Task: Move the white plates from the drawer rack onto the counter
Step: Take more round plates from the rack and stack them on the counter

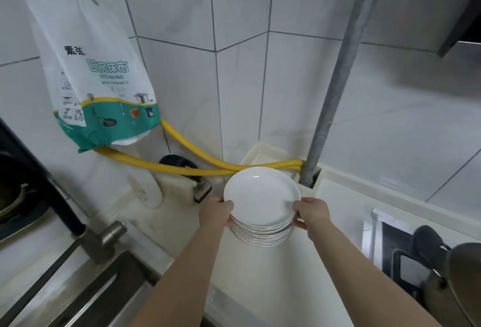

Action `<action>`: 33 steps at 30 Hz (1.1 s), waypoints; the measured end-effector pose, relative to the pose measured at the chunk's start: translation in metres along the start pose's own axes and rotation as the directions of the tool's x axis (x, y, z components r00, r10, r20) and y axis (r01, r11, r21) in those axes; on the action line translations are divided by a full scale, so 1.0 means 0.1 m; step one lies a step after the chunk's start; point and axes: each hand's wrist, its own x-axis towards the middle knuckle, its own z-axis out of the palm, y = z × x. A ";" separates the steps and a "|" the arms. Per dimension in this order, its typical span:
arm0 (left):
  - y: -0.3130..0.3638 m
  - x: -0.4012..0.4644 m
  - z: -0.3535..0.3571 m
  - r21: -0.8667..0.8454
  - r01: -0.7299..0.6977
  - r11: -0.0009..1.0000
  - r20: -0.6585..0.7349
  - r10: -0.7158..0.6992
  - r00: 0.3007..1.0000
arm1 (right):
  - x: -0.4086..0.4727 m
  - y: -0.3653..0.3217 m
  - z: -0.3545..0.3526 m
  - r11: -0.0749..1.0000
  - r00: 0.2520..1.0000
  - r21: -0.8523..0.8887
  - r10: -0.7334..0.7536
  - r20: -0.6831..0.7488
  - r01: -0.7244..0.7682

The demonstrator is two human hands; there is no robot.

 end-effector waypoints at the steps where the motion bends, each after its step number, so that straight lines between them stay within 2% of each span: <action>1: 0.00 0.00 -0.01 0.004 0.000 1.000 -0.007 0.000 1.000 | -0.01 0.00 0.00 1.000 1.000 0.003 -0.002 0.005 0.002; 20: -0.17 0.16 0.10 0.106 -0.001 0.994 -0.016 0.002 1.000 | 0.08 0.08 -0.02 1.000 1.000 -0.005 0.020 0.003 -0.020; 24: -0.18 0.14 0.11 0.156 -0.009 0.988 0.002 0.008 1.000 | 0.07 0.08 -0.02 0.991 0.999 -0.130 -0.034 0.019 0.036; 27: -0.17 0.06 0.10 0.268 -0.045 0.962 0.003 0.046 0.999 | 0.07 0.10 -0.03 0.967 0.996 -0.240 -0.087 0.030 0.092; 33: -0.19 -0.14 0.05 0.513 -0.139 0.847 0.060 0.126 0.990 | -0.06 0.16 -0.08 0.848 0.975 -0.480 -0.195 0.109 0.223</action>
